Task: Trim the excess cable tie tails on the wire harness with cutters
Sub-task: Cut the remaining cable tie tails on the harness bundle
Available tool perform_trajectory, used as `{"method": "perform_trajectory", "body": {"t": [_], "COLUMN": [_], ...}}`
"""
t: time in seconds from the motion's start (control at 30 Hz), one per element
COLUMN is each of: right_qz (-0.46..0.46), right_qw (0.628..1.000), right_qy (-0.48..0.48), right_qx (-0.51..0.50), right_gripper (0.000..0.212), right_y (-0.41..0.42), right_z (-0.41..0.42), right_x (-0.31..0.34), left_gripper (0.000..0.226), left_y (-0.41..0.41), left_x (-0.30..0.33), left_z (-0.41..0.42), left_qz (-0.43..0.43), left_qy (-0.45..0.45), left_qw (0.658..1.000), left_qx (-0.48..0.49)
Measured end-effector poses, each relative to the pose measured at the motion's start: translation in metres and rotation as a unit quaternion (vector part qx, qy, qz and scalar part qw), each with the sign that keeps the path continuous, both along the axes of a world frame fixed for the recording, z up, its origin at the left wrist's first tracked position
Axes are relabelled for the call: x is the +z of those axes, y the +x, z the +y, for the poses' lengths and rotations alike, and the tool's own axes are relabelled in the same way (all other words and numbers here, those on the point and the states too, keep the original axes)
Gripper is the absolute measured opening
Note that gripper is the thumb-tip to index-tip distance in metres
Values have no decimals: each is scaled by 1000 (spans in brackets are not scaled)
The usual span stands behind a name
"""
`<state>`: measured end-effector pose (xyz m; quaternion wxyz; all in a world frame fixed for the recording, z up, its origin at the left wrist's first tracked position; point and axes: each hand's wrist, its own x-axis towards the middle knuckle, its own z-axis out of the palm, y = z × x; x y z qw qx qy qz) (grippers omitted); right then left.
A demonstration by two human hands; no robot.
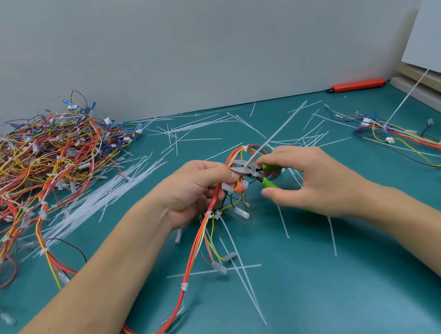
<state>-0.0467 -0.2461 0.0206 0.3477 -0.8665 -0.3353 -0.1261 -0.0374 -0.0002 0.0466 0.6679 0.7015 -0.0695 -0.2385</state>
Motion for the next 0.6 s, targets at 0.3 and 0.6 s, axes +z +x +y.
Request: {"method": "perform_trajectory", "body": {"t": [0.3,0.6], "right_qz": [33,28], "right_qw": [999,1000], "right_qy": [-9,-2], "right_qx": [25,4], "right_gripper": [17,42], "right_y": [-2,-3], "right_z": [-3,0], "right_x": [7,1], "left_gripper": [15,7], "left_y": [0,1], "left_x": [0,-3], "left_z": [1,-1], "left_qz": [-3,0], "left_qy": [-10,6], "left_qw": [1000,1000], "left_qx": [-10,-4]}}
